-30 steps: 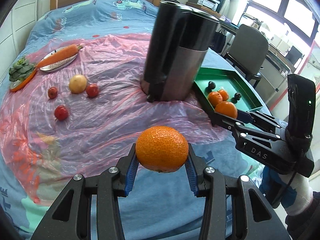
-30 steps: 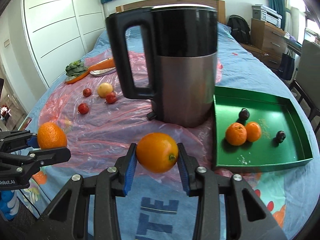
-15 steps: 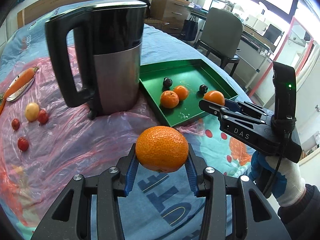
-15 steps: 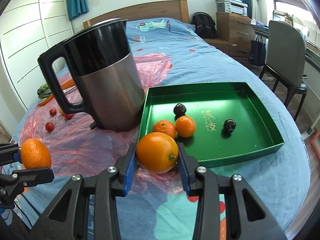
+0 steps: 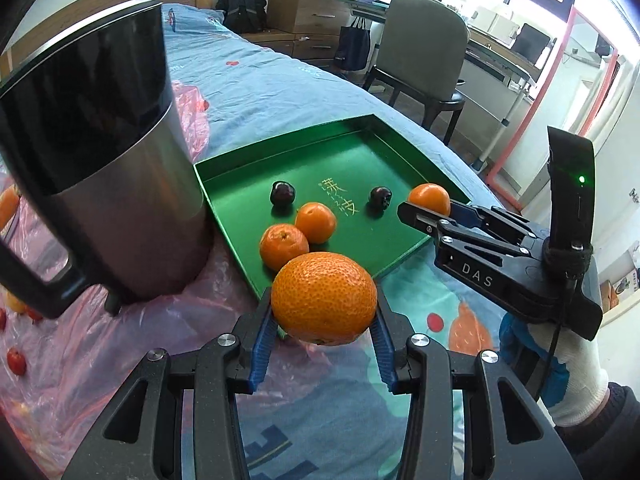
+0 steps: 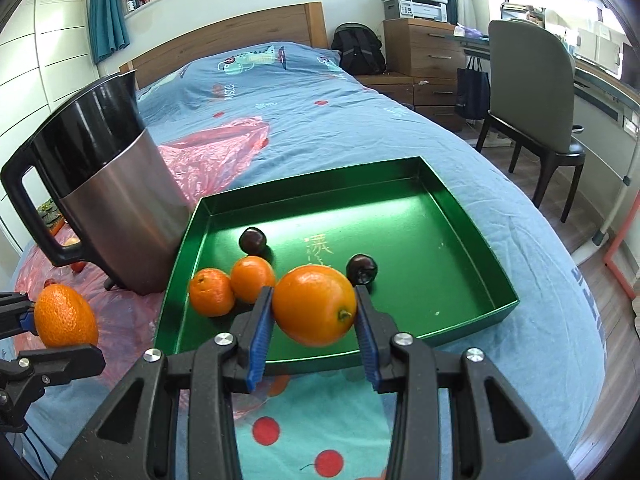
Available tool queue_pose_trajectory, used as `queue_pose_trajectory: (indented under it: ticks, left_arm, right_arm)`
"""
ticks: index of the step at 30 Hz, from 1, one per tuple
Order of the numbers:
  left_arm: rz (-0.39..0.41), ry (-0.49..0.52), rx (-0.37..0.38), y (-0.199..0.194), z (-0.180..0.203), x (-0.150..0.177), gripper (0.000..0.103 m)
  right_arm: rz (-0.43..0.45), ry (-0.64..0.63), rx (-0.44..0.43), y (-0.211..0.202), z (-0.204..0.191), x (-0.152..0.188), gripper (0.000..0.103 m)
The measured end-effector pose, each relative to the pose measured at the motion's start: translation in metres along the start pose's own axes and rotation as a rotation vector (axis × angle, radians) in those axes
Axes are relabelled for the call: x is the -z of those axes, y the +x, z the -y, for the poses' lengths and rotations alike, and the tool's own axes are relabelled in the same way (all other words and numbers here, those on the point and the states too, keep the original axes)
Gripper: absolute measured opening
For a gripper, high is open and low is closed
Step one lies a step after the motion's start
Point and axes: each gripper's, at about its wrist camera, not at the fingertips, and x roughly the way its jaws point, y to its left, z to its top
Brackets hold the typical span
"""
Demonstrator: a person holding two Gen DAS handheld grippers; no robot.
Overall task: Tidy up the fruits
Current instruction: 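Carry both held oranges past the kettle over the green tray, then open the left tool and the right tool to drop the oranges in the tray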
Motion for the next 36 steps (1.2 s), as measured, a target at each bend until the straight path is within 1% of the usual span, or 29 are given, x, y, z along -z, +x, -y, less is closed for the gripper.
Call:
queue_pose_trajectory:
  ticks: [6,9,13,18,22,29,36]
  left_arm:
    - [0.005,0.037,-0.019,0.037,0.008,-0.044,0.038]
    - [-0.009,0.054,-0.029,0.06,0.012,-0.063,0.038]
    - [-0.039,0.094,-0.055,0.092,0.017,-0.08,0.038]
    - [-0.081,0.144,-0.077,0.126,0.022,-0.085,0.038]
    - [-0.103,0.151,-0.086,0.144,0.022,-0.085,0.038]
    - [-0.129,0.152,-0.094,0.163,0.021,-0.08,0.039]
    - [-0.142,0.158,-0.109,0.166,0.022,-0.082,0.039]
  right_arm:
    - [0.001,0.009,0.028,0.025,0.023,-0.013,0.042]
    - [-0.004,0.003,0.042,0.039,0.033,-0.018,0.042]
    - [-0.014,0.015,0.065,0.059,0.047,-0.022,0.042]
    - [-0.023,0.039,0.082,0.08,0.063,-0.025,0.042]
    - [-0.031,0.044,0.084,0.092,0.071,-0.026,0.042]
    - [-0.04,0.026,0.092,0.102,0.07,-0.026,0.042]
    - [-0.049,0.013,0.099,0.103,0.069,-0.026,0.042]
